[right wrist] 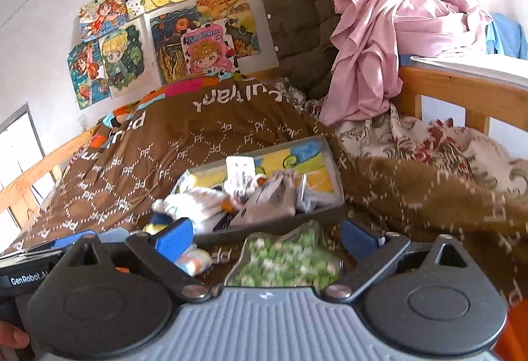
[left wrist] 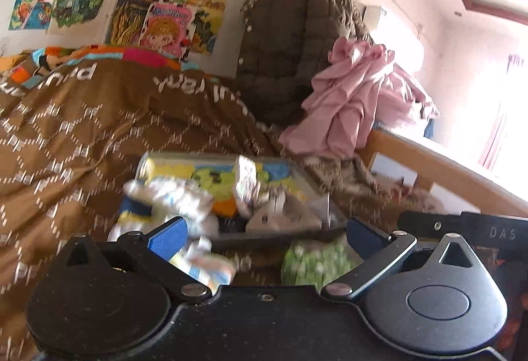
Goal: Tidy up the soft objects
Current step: 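Move both open tools back from the tray toward the striped socks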
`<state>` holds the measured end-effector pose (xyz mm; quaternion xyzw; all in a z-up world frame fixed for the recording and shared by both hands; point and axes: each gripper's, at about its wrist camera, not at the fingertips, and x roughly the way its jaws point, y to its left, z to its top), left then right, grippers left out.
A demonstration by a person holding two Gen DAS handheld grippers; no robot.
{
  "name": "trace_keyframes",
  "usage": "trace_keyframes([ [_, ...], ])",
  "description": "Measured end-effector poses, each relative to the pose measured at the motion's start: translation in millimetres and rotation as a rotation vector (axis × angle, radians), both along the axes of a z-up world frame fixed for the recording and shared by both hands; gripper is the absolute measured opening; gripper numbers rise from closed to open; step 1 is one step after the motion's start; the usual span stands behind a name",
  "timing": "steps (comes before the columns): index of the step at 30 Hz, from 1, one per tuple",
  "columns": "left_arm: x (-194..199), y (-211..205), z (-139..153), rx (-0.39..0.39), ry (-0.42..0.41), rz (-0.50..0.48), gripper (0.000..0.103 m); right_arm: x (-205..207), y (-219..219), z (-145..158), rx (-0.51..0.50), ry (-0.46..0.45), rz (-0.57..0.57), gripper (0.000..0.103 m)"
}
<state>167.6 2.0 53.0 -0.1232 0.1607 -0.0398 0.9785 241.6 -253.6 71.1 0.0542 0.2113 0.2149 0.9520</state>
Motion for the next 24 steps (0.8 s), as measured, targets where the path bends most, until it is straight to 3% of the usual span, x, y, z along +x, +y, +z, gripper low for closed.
trace_keyframes([
  [9, -35, 8, -31, 0.002, 0.093, 0.051, 0.102, -30, -3, -33, 0.013, 0.080, -0.007, 0.101],
  [24, -63, 28, -57, 0.035, 0.220, 0.178, 0.102, -45, 25, -64, -0.135, 0.169, 0.095, 0.101],
])
